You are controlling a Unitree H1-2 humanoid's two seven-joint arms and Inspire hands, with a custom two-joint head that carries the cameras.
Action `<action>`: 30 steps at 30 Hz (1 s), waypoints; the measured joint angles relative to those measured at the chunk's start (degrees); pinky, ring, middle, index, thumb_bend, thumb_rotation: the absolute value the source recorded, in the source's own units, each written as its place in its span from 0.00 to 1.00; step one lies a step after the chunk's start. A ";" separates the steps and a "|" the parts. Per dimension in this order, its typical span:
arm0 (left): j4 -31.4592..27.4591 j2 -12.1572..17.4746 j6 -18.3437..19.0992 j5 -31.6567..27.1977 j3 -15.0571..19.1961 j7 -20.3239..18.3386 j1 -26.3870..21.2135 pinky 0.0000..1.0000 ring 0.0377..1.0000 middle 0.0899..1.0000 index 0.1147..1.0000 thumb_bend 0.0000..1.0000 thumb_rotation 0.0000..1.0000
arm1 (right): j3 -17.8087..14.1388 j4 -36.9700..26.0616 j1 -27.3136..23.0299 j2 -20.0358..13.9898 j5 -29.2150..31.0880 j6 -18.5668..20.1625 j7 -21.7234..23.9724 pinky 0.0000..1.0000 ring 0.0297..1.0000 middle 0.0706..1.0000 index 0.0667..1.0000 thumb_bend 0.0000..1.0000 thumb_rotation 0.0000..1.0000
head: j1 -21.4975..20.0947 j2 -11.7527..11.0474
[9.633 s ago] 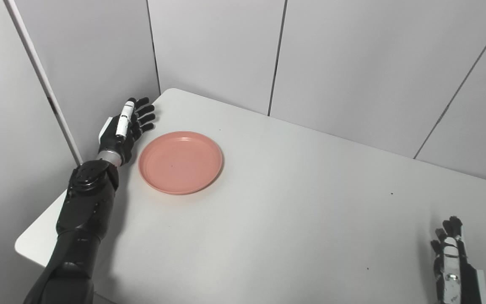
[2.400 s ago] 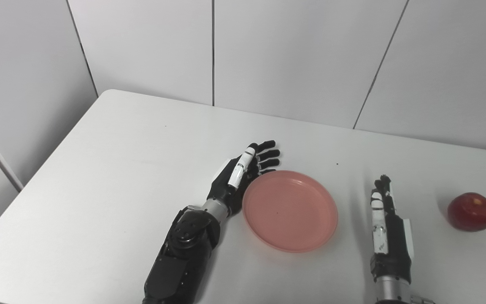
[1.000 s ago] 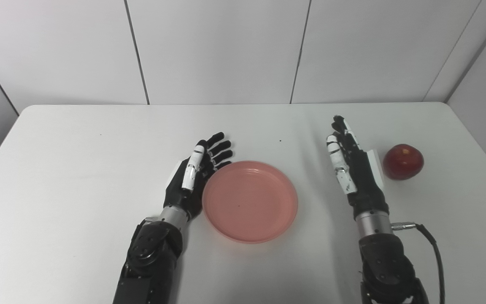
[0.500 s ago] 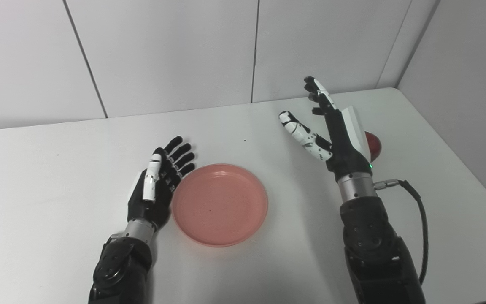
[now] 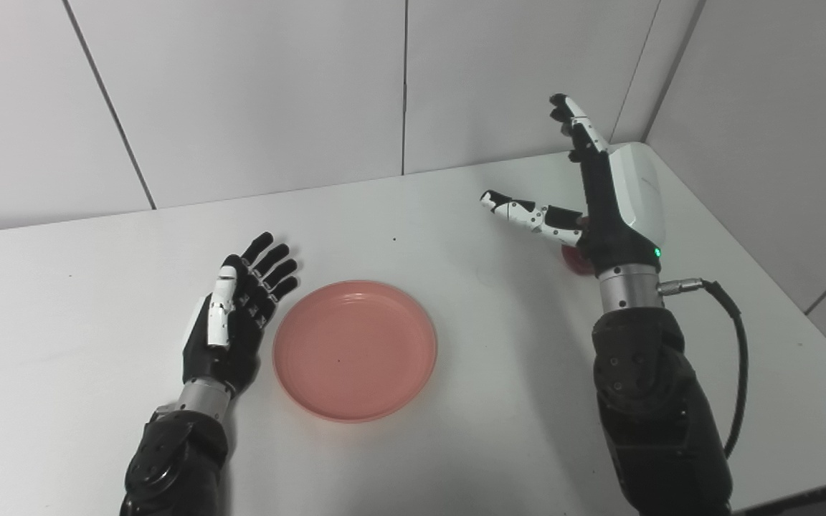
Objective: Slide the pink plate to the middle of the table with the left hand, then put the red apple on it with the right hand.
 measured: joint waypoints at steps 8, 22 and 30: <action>1.18 0.61 -1.24 -0.01 0.06 -0.89 -0.43 0.87 0.86 0.86 0.84 0.32 1.00 | -4.80 3.10 2.16 -2.23 0.16 -1.49 -4.23 0.73 0.83 0.87 0.90 1.00 0.47 | -0.88 -0.44; 1.24 0.77 -1.29 -0.02 0.27 -1.15 -0.41 0.86 0.85 0.85 0.83 0.32 1.00 | -6.66 10.84 3.60 -4.01 0.80 -1.89 -8.81 0.73 0.83 0.89 0.93 1.00 0.58 | -1.23 0.00; 1.20 0.85 -1.30 -0.02 0.25 -1.15 -0.38 0.87 0.86 0.85 0.83 0.32 1.00 | -6.65 15.11 3.65 -4.79 1.88 -1.86 -8.86 0.71 0.81 0.86 0.92 1.00 0.58 | -1.23 0.35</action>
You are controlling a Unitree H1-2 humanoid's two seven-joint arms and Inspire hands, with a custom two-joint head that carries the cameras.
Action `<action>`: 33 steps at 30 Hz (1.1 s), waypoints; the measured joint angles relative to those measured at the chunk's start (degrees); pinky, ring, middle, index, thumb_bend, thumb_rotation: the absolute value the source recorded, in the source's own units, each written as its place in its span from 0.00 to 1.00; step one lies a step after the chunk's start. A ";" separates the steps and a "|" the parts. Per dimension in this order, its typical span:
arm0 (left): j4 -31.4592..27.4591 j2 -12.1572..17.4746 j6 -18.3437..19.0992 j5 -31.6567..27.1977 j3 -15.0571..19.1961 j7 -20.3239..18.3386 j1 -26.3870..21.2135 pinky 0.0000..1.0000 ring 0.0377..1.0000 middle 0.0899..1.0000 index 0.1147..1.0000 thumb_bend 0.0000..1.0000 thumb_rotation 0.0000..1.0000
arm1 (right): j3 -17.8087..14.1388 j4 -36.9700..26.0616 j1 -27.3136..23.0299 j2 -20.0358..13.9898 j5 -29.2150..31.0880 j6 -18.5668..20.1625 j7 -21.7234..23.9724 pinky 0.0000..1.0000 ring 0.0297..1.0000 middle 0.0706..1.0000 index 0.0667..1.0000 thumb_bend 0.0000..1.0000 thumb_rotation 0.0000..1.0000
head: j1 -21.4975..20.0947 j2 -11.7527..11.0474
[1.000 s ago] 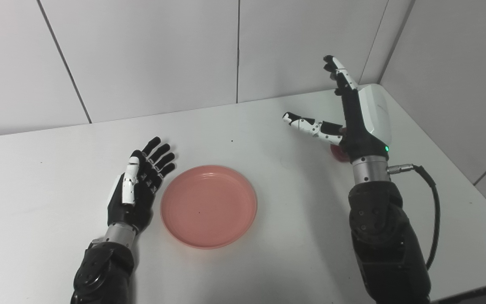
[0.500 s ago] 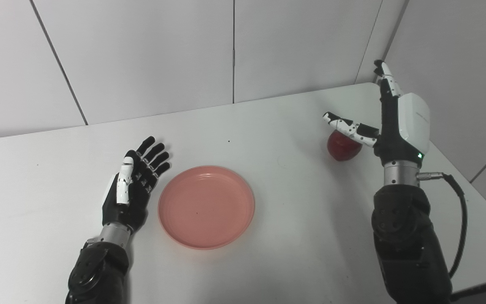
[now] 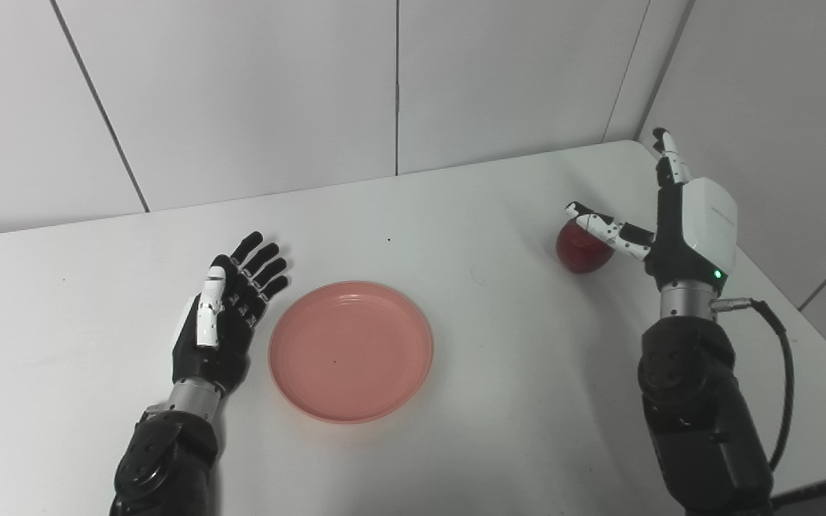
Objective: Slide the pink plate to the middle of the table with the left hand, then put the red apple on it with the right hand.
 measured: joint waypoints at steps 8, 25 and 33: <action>-0.02 0.22 0.00 0.00 -0.01 -0.04 0.00 0.86 0.85 0.85 0.83 0.33 1.00 | 0.46 4.08 -0.19 -0.05 1.42 0.11 0.13 0.72 0.83 0.87 0.94 1.00 0.57 | -0.09 0.44; -0.31 0.57 0.00 0.00 0.01 -0.04 0.15 0.86 0.85 0.85 0.83 0.33 1.00 | 2.29 7.09 -1.49 -0.10 3.79 0.56 0.75 0.74 0.85 0.90 0.94 1.00 0.56 | -0.09 1.23; -0.50 0.64 0.01 0.00 0.04 -0.04 0.28 0.86 0.85 0.84 0.82 0.33 1.00 | 3.37 7.42 -1.93 -0.38 4.43 2.13 2.77 0.73 0.85 0.90 0.94 1.00 0.56 | 0.00 1.58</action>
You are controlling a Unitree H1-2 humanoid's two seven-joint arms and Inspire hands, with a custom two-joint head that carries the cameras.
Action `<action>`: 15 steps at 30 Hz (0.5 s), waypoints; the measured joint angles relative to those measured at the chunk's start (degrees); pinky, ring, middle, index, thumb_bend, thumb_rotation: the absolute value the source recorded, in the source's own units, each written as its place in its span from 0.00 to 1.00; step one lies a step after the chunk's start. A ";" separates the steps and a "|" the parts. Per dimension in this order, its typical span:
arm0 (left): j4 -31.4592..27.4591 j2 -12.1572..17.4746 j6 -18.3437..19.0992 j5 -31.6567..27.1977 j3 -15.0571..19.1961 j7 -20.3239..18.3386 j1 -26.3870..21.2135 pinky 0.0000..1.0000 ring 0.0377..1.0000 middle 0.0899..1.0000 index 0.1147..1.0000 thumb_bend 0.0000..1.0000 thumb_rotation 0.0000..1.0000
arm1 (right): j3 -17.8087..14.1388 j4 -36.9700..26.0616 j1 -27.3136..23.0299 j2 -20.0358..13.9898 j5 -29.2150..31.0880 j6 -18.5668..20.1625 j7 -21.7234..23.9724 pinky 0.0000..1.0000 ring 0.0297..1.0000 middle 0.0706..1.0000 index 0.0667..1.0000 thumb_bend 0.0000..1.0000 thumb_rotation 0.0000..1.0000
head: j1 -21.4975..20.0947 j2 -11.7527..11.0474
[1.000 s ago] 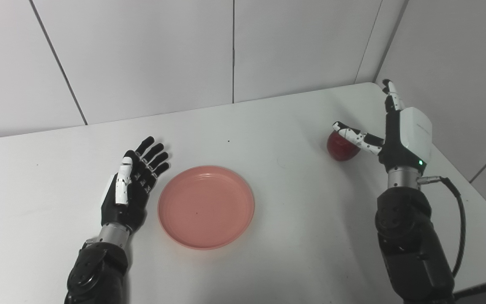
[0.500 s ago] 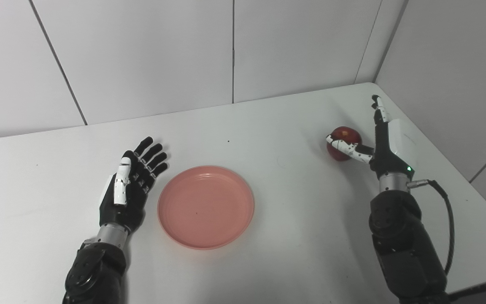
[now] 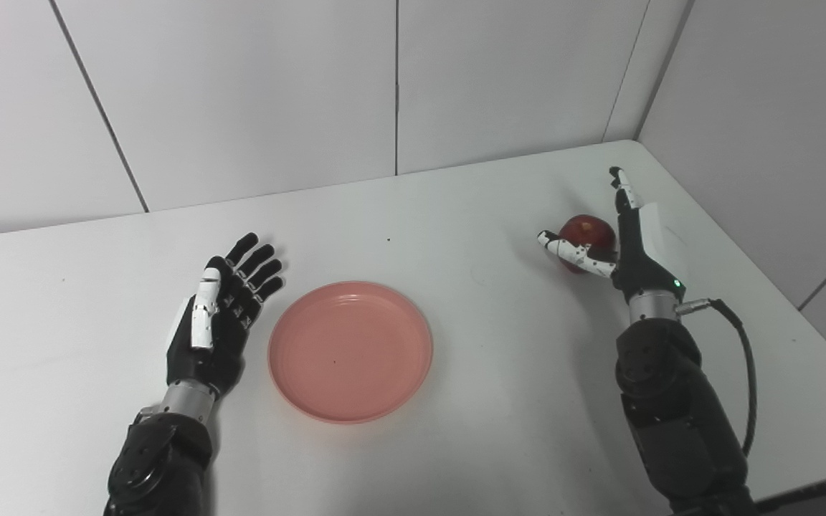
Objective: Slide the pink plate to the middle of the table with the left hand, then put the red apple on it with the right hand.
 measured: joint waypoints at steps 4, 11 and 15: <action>-0.08 0.03 0.00 0.00 0.01 0.00 0.06 0.86 0.85 0.84 0.82 0.33 1.00 | 0.68 0.08 -0.18 -0.38 -0.04 1.52 0.95 0.72 0.84 0.90 0.93 1.00 0.55 | 0.09 0.18; -0.25 0.03 0.01 0.00 0.13 0.00 0.19 0.86 0.85 0.84 0.82 0.33 1.00 | 0.73 1.08 -0.64 -0.82 0.22 2.36 2.16 0.73 0.84 0.89 0.92 1.00 0.50 | 0.26 0.35; -0.31 0.03 0.01 0.00 0.12 0.00 0.22 0.86 0.85 0.84 0.82 0.34 1.00 | 0.72 2.01 -0.77 -1.30 0.53 2.37 2.28 0.73 0.84 0.89 0.92 1.00 0.47 | 0.35 0.53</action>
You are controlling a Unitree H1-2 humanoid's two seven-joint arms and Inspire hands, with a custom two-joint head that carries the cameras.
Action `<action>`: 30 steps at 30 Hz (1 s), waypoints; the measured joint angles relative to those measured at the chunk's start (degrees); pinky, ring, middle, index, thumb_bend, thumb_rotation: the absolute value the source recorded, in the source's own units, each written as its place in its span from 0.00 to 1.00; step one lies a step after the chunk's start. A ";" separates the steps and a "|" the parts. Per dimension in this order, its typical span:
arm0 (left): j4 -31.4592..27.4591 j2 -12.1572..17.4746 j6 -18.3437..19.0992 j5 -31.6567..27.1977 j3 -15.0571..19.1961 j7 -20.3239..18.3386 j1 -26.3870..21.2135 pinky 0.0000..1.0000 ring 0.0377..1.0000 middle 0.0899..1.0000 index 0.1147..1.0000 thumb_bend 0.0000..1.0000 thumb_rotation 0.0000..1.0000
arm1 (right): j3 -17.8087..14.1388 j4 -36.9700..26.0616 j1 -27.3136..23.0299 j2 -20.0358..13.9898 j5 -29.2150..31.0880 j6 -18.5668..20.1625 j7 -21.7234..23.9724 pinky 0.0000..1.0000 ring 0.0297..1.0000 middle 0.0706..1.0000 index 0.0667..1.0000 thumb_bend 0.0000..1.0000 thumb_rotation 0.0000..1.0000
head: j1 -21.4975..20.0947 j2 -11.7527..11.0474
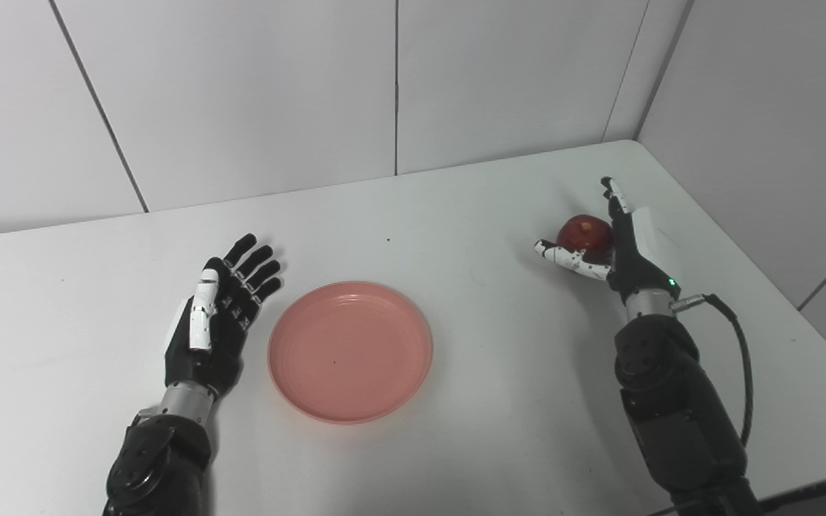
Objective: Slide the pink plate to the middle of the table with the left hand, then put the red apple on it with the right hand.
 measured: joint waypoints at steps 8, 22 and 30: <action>-0.13 0.05 0.03 0.00 0.00 0.00 0.07 0.86 0.85 0.84 0.82 0.34 1.00 | -0.03 1.75 -0.71 -0.72 0.67 0.04 0.01 0.73 0.84 0.89 0.91 1.00 0.42 | 0.09 0.18; -1.09 0.16 0.26 0.00 0.02 0.04 0.57 0.86 0.85 0.84 0.82 0.33 1.00 | -0.10 4.16 -1.32 -1.00 2.13 0.00 -1.14 0.66 0.75 0.78 0.82 1.00 0.35 | 0.35 0.44; -1.31 0.18 0.62 -0.01 0.04 0.04 0.64 0.86 0.85 0.84 0.82 0.34 1.00 | -0.27 7.18 -1.65 -1.01 5.47 -4.42 -4.55 0.52 0.58 0.61 0.63 0.86 0.21 | 0.62 0.53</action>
